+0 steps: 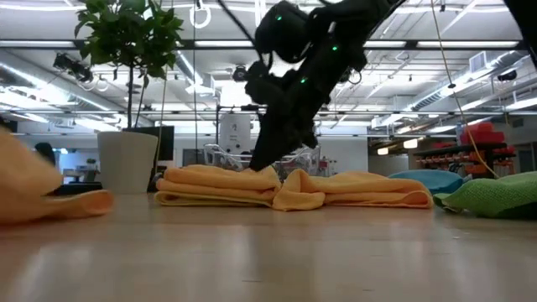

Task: Fold microfiber towels
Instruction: Fold the left orange microfiber cloth

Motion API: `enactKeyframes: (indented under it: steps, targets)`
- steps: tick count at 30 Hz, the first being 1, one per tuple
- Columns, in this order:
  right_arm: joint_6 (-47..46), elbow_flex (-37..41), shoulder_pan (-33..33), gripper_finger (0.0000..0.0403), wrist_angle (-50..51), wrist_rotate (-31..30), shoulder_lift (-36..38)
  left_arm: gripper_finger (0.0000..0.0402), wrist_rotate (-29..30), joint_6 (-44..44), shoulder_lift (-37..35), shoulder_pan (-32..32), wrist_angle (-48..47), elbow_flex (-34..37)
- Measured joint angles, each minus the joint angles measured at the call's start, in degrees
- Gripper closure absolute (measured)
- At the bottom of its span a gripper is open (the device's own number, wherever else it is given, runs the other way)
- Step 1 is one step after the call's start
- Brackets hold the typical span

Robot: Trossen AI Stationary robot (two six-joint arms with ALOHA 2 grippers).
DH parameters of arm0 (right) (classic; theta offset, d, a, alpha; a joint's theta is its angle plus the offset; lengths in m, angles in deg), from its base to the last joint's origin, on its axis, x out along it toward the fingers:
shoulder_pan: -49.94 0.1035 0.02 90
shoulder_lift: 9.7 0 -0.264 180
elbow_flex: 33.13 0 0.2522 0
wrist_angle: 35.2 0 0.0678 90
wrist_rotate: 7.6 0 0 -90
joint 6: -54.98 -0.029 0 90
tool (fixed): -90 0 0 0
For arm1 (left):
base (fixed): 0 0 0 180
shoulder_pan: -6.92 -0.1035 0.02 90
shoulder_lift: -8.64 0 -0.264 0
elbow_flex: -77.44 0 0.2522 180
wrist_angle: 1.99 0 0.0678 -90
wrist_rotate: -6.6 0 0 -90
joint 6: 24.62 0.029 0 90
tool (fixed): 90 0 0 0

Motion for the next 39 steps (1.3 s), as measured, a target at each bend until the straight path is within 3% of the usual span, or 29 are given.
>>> enactKeyframes:
  steps: [7,27,34,39]
  targets:
    - [-2.02,-4.87,-0.86,0.0365,0.36,-1.77,-7.13,0.0393,3.58,-8.62,4.18,5.08,1.40,0.15]
    - [3.24,-33.55,-0.79,0.0365,4.75,2.81,-25.55,0.0386,3.95,-10.06,4.18,10.26,3.00,0.13]
    - [5.13,-35.77,-0.18,0.0365,16.46,-0.18,-19.13,0.0389,3.92,-5.80,4.18,10.26,2.36,0.11]
    - [4.38,-34.50,0.96,0.0365,19.99,-13.06,-14.31,0.0388,3.96,-3.39,4.18,10.24,1.02,0.11]
